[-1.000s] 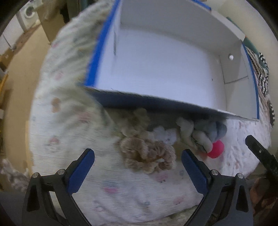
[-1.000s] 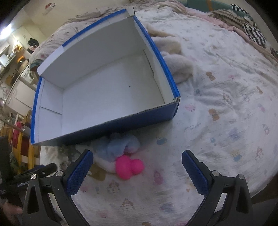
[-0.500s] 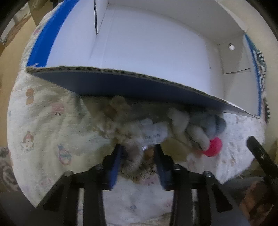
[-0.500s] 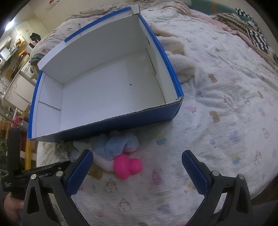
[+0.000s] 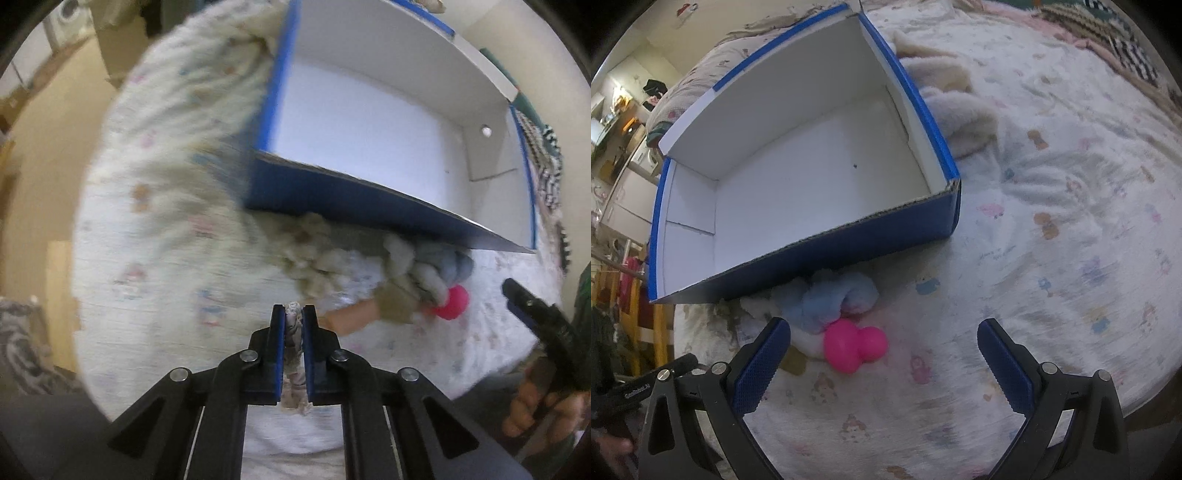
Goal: Organize soft objects
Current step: 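Grasp the beige lace scrunchie with the left tool while the right tool grasps the pink toy, then carry scrunchie and pink toy into the box and open both tools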
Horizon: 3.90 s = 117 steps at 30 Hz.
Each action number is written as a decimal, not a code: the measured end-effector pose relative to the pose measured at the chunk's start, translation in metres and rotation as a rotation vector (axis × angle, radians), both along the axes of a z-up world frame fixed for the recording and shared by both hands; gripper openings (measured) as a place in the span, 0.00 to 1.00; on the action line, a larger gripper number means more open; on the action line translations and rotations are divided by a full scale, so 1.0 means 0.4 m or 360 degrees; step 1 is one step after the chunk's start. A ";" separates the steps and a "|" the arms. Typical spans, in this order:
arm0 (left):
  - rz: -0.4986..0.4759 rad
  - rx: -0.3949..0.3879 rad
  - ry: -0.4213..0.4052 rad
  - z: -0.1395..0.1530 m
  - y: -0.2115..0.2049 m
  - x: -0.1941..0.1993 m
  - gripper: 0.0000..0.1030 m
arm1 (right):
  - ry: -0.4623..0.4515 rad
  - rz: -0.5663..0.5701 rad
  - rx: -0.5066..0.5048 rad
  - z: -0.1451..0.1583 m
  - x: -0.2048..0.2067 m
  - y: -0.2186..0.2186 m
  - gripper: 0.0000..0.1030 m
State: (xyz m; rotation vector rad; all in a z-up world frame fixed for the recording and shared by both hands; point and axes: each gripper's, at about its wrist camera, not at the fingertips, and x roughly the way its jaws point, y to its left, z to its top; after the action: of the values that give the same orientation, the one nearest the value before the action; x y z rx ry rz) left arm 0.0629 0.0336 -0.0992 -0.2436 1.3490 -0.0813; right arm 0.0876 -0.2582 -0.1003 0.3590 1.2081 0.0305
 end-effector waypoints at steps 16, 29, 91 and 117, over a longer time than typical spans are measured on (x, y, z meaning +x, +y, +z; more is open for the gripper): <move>-0.0067 0.0167 -0.0081 0.017 -0.011 0.003 0.08 | 0.0247 0.0357 -0.0126 -0.115 0.028 0.127 0.31; -0.0062 0.0233 -0.0148 0.037 -0.020 -0.009 0.08 | 0.0093 0.0381 -0.0126 -0.052 -0.028 0.112 0.21; -0.0202 0.0133 -0.0856 0.286 -0.193 0.276 0.08 | -0.0490 0.0458 0.0014 0.205 0.186 0.110 0.21; -0.0277 0.0299 -0.0472 0.033 -0.261 0.311 0.09 | -0.0133 0.0519 0.0023 0.036 0.250 0.164 0.21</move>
State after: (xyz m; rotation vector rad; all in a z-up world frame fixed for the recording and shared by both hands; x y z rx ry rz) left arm 0.1873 -0.0707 -0.0862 0.0450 1.0715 -0.1306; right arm 0.1875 -0.1924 -0.0857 0.1687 1.1736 0.3330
